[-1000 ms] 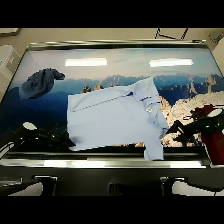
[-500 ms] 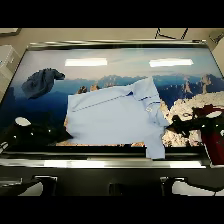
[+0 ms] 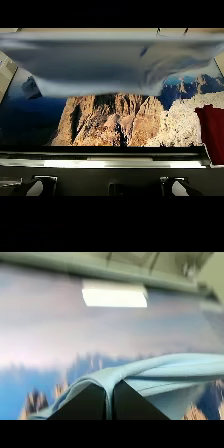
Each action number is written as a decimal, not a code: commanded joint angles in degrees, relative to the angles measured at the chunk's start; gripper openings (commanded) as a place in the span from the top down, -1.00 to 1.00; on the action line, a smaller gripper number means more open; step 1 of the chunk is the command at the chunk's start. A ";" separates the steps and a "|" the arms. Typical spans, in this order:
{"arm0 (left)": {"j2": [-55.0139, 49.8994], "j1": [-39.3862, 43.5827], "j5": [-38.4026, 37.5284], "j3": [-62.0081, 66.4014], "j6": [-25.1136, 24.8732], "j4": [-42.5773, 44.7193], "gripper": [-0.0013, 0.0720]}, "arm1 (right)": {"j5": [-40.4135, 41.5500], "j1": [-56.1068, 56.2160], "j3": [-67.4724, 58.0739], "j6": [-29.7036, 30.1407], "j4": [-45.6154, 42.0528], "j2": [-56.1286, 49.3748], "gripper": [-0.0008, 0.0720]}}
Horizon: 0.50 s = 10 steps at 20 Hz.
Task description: Fold the clothes and pants, and hang the long-sleeved shirts on hangers.
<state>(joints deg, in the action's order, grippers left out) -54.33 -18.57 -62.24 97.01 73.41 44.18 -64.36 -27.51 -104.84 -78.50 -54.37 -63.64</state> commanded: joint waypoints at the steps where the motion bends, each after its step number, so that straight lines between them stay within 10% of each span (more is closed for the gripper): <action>1: 5.18 -3.41 4.00 18.91 0.11 0.96 0.90 | 7.39 -0.04 -12.04 -0.63 -7.50 11.10 0.87; 6: 10.97 -3.50 14.88 19.37 0.35 1.03 0.90 | 12.90 -0.04 -12.04 -4.15 -15.37 21.51 0.88; 10: 8.50 -3.50 9.88 19.30 2.71 1.07 0.90 | 11.23 -0.04 -12.04 -5.20 -16.39 20.70 0.88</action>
<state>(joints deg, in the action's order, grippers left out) -45.01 -21.91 -50.68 115.55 74.56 45.08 -52.71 -27.59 -116.44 -82.61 -68.69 -43.59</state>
